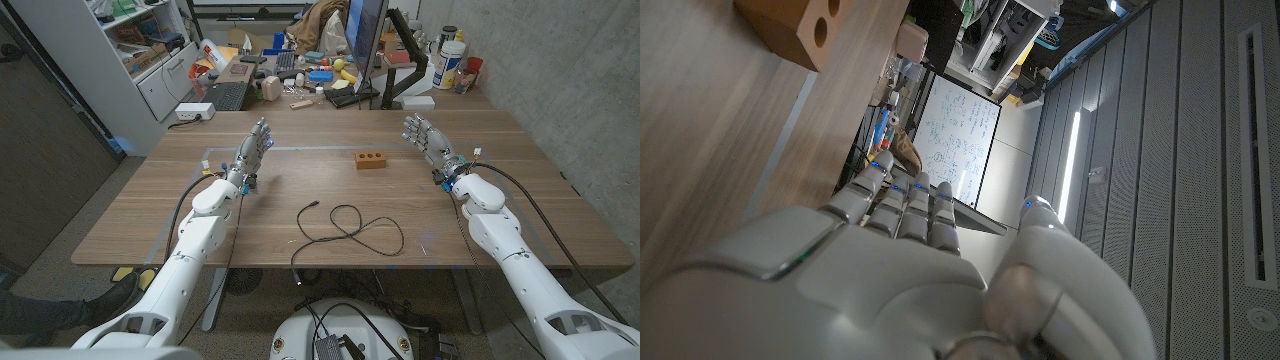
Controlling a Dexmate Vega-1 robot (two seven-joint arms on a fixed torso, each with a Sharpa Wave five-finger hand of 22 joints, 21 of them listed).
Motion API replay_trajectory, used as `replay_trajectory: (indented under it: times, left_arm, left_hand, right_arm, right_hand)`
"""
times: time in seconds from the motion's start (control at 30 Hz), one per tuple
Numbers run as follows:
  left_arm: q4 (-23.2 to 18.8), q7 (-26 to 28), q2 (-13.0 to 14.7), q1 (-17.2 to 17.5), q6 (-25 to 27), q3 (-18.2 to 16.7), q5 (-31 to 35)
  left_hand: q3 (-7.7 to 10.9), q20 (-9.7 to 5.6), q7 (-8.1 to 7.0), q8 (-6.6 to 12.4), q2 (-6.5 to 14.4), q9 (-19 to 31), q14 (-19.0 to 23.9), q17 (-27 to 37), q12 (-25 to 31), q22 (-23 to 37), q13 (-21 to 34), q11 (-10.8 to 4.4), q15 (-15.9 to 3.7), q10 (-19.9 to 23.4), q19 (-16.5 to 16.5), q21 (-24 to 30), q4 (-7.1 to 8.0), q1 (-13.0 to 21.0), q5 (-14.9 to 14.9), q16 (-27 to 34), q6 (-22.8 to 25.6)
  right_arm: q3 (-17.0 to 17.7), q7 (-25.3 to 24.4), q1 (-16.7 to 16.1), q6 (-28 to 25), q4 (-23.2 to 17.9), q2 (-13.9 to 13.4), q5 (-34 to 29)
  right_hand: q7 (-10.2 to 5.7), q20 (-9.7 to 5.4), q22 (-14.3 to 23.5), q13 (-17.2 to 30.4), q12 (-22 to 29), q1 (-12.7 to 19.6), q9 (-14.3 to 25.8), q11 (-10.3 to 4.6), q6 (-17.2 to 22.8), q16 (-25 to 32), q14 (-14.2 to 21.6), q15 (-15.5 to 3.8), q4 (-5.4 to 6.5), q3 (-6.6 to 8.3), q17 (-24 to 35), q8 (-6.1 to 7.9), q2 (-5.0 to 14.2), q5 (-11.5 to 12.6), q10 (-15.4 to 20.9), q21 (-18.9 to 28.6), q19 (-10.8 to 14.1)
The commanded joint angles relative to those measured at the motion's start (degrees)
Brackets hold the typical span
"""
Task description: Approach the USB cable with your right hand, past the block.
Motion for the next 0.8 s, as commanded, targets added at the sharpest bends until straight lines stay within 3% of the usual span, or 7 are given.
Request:
replay_trajectory:
  times: [0.03, 0.8]
  left_arm:
    - [-1.5, 0.5, 0.1, 0.0, 1.1, -0.2, 0.6]
    - [-1.9, 0.2, 0.2, -0.1, 2.2, 0.3, 1.1]
  left_hand:
    - [0.16, -1.3, 0.07, 0.19, 0.3, 0.1, -0.4, 0.0, 0.4, 0.3, 0.0, -0.43, 0.05, -0.2, -0.8, -0.2, -0.37, 0.3, 0.2, 0.3, 0.1]
    - [-0.05, -1.1, -0.02, 0.19, 0.5, 0.1, -0.4, 0.0, 0.4, 0.3, -0.3, -0.54, 0.04, -0.1, -0.6, -1.0, -0.46, 0.5, 0.2, 0.3, 0.4]
  right_arm:
    - [0.5, 3.0, -1.3, 2.4, -2.1, -0.8, 0.2]
    - [0.7, 5.2, -2.5, 5.0, -4.4, -1.5, 0.5]
  right_hand:
    - [0.1, -1.29, 0.2, 0.2, 0.0, -0.5, 0.2, 0.09, -0.2, 0.3, 0.4, 0.15, -0.02, -0.46, 0.2, -0.17, 0.02, -0.2, -0.1, -0.1, 0.5]
    - [-0.05, -0.95, 0.2, 0.2, 0.0, -1.1, 0.3, 0.16, -0.8, 0.3, 0.7, 0.18, 0.08, -0.91, 0.2, -0.24, -0.19, -0.1, 0.0, -0.6, 0.7]
